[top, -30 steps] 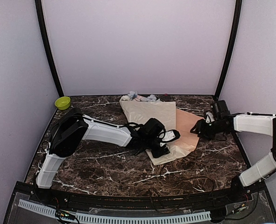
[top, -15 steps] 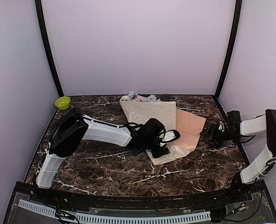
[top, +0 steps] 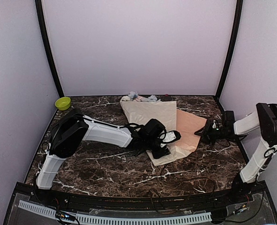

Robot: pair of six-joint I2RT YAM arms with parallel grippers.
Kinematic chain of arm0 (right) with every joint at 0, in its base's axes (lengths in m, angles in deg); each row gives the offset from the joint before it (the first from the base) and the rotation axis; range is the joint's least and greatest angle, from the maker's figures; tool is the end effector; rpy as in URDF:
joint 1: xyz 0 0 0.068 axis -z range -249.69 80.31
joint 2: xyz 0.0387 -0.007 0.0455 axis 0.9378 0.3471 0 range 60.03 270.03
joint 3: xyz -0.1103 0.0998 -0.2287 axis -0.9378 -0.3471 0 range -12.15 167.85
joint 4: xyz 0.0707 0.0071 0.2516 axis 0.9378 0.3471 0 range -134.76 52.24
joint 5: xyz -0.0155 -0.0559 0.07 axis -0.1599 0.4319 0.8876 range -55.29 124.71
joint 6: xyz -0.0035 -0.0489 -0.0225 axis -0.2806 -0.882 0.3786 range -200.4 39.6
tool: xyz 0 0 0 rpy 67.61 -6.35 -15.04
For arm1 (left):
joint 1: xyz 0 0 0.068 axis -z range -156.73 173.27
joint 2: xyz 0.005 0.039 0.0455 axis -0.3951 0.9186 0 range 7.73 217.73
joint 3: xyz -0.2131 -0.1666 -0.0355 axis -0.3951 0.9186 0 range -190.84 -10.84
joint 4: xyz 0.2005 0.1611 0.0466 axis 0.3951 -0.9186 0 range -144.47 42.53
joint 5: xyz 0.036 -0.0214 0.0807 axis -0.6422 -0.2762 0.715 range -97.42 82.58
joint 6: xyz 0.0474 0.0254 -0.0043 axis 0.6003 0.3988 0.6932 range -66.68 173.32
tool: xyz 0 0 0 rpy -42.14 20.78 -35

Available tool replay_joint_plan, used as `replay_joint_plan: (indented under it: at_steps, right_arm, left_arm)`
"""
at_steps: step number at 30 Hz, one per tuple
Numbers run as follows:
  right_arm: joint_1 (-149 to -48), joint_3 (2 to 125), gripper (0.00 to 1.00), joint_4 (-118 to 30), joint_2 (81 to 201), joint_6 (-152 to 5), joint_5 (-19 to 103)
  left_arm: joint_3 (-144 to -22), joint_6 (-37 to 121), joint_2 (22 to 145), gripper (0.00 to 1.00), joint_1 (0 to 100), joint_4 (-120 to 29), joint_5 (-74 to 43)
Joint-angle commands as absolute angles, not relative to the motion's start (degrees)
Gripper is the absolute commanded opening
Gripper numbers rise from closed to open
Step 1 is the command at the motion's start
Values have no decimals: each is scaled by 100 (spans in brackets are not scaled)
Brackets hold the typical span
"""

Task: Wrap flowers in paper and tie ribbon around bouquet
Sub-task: Pick up the two-thirds-folded wrapping paper from the center of the board, then fold the two-thirds-folded wrapping paper at the center of the board.

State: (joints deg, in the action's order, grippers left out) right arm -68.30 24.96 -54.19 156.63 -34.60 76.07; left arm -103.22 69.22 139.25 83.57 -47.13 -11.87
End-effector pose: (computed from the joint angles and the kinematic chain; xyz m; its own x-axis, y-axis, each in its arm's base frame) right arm 0.2915 0.0164 0.1179 -0.8254 0.5583 -0.0843 0.2665 0.5169 0.8135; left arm 0.2493 -0.4428 0.1344 -0.0531 0.6445 -0.7627 0.9468 0.2754 0.1667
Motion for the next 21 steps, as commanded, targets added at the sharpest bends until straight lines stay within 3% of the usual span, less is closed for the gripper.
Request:
replay_joint_plan:
  at_steps: [1,5,15,21]
  right_arm:
    - [-6913,2713,19,-5283,15517,-3585,7475]
    - [-7249,3048,0,-4716,15180,-4131,7022]
    - [-8450,3874,0,-3913,14063,-4773,5747]
    - [-9265,4168,0,-3909,13976,-5253,5836]
  left_arm:
    - [-10256,7052,14021,46,8427,-5249,-1181]
    - [-10234,7076,14049,46,8427,-5244,-1203]
    - [-10146,7075,14148,46,8427,-5257,-1260]
    - [-10128,7076,14199,46,8427,-5227,-1307]
